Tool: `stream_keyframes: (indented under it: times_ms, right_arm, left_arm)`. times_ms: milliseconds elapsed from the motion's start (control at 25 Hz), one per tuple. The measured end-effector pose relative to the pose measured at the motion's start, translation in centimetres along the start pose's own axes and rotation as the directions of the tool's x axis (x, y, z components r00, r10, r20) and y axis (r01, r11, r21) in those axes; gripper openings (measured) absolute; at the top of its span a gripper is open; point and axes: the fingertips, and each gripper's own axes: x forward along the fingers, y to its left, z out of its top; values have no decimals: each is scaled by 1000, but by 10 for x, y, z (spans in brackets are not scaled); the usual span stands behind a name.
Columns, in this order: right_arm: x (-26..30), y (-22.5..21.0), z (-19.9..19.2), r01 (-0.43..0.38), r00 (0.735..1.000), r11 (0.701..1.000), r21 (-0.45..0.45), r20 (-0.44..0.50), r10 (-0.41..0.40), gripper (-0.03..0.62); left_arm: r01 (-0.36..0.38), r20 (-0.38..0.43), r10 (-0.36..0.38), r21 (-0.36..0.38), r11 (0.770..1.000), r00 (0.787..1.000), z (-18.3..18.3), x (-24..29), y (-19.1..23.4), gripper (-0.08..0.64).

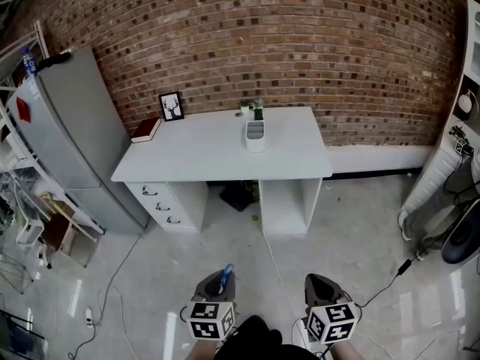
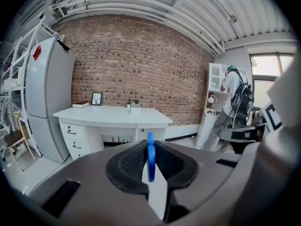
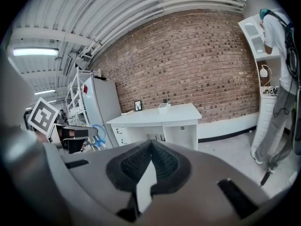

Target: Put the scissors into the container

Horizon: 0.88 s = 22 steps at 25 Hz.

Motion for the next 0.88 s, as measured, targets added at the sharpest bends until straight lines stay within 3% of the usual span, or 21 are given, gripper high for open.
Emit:
stream_keyframes:
  times_ms: [480, 880]
  right_arm:
    - [71, -25, 21, 23, 1000, 1000, 16, -19, -23, 0]
    - [198, -35, 87, 29, 999, 999, 14, -17, -29, 0]
  left_arm:
    - [13, -21, -14, -18, 1000, 1000, 22, 75, 32, 44]
    - [47, -12, -48, -11, 999, 999, 88, 186, 94, 44]
